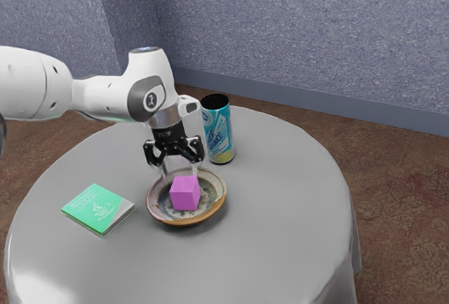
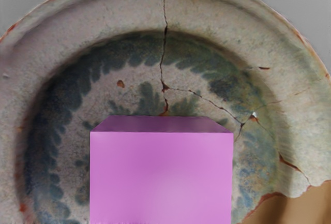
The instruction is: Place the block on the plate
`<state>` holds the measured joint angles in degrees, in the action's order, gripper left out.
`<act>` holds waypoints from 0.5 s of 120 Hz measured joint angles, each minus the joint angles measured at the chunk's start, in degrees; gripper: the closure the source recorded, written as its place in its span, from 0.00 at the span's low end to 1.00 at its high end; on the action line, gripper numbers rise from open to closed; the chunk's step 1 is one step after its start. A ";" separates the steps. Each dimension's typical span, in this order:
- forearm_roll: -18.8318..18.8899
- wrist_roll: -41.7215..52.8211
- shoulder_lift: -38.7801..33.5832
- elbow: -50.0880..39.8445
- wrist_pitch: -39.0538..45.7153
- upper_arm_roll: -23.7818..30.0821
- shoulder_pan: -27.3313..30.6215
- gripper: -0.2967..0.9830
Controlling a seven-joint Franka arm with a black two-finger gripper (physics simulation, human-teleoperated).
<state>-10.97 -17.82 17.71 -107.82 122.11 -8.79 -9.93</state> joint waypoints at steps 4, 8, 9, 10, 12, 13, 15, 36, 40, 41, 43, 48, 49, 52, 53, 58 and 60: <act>0.02 -0.36 -0.35 0.06 0.01 0.00 0.00 0.30; 0.03 -0.70 -1.10 0.17 -0.05 -0.07 -0.30 0.29; 0.03 -0.78 -1.33 0.19 -0.07 -0.10 -0.42 0.29; 0.03 -0.86 -1.53 0.21 -0.09 -0.12 -0.53 0.29; 0.04 -1.02 -1.92 0.26 -0.11 -0.18 -0.72 0.28; 0.04 -1.10 -2.08 0.29 -0.11 -0.22 -0.80 0.28; 0.03 -1.25 -2.33 0.33 -0.13 -0.29 -0.93 0.28; 4.71 -1.41 -5.84 1.09 -0.95 -0.78 -1.19 0.25; 6.47 -1.18 -6.28 1.92 -1.41 -0.79 -1.19 0.25; 6.85 -1.11 -6.37 2.16 -1.57 -0.79 -1.19 0.25; 7.53 -0.97 -6.57 2.60 -1.90 -0.79 -1.18 0.25; 8.91 -0.61 -7.43 3.30 -2.77 -0.79 -1.18 0.24; 9.15 -0.55 -7.66 3.39 -2.97 -0.79 -1.19 0.24; 9.77 -0.36 -8.32 3.58 -3.54 -0.79 -1.21 0.24; 9.95 -0.29 -8.59 3.63 -3.77 -0.79 -1.22 0.24; 10.69 0.00 -10.08 3.78 -5.00 -0.79 -1.24 0.24; 10.95 0.11 -10.72 3.82 -5.49 -0.79 -1.25 0.24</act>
<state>-0.02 -17.71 6.99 -104.01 116.62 -9.58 -11.18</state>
